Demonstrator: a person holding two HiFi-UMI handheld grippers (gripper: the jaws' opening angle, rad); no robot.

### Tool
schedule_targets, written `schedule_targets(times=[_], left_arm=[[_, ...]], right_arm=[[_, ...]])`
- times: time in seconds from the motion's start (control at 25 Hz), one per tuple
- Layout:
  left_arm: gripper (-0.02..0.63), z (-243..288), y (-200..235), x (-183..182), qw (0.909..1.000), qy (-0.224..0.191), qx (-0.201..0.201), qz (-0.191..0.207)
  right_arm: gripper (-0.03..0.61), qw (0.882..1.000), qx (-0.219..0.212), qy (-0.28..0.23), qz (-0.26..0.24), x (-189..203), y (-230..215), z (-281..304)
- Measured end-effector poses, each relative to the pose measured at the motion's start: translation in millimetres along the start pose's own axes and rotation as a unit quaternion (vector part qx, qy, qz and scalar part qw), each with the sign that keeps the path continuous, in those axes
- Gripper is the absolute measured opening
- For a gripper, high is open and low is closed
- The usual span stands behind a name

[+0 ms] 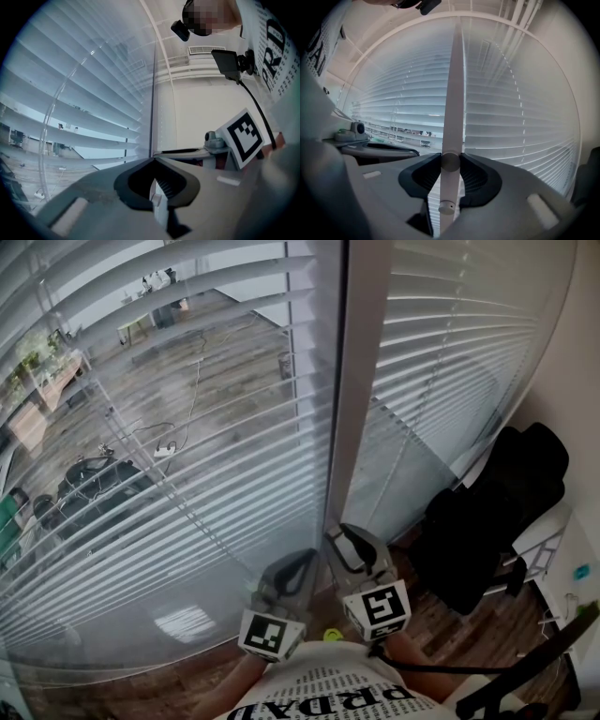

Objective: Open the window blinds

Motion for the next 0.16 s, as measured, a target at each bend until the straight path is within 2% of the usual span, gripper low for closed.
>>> schedule_targets(times=[0.16], left_arm=[[0.008,-1.4,-4.4,5.3,1.0000,0.000,-0.002,-0.004]], right_arm=[[0.133,1.000,-0.001,-0.003,-0.003,4.9,-0.4,-4.8]])
Point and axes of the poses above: the fingertips, and each gripper's own axes: z forward along the fingers, y to its left, x out of its underside, the point moved 2 cm from there along -z, backward along the fingers, and after that the axes turned 3 degrees about -z, right-handed, at the moved point
